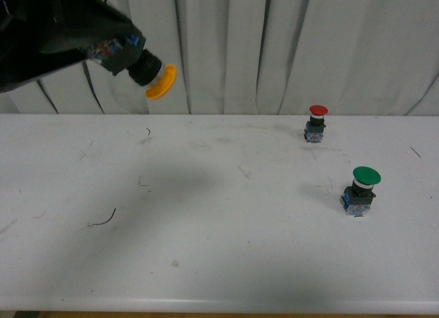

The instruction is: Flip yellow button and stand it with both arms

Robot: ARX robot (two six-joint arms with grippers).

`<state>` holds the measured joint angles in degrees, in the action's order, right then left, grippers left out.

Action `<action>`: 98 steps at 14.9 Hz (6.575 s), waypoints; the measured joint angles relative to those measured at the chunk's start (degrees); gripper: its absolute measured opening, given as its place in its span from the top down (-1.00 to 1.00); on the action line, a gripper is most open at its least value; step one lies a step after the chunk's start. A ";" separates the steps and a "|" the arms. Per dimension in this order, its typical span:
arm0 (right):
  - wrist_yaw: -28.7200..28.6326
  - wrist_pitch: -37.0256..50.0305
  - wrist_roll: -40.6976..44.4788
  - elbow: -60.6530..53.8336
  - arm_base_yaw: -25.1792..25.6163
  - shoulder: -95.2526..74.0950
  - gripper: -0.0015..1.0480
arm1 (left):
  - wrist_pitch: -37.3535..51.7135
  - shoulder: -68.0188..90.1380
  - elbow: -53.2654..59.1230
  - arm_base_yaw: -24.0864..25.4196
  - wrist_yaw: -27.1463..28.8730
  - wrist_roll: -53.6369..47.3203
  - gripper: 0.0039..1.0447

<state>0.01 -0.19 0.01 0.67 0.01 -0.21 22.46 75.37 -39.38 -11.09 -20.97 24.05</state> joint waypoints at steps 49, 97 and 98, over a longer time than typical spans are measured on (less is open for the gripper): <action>-29.00 73.55 -57.57 25.05 -19.08 -90.73 -0.87 | 51.08 13.94 11.93 -4.02 -12.46 40.46 0.32; -23.87 73.66 -66.84 41.16 -24.52 -105.63 0.37 | 51.17 7.28 15.65 6.54 -16.74 43.15 -0.88; -24.06 73.70 -66.84 41.16 -24.30 -105.63 0.37 | 51.17 6.49 15.85 7.69 -16.74 43.04 -0.88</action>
<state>-24.05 73.52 -66.83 41.82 -24.29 -105.84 73.63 81.87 -23.53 -3.40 -37.71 67.09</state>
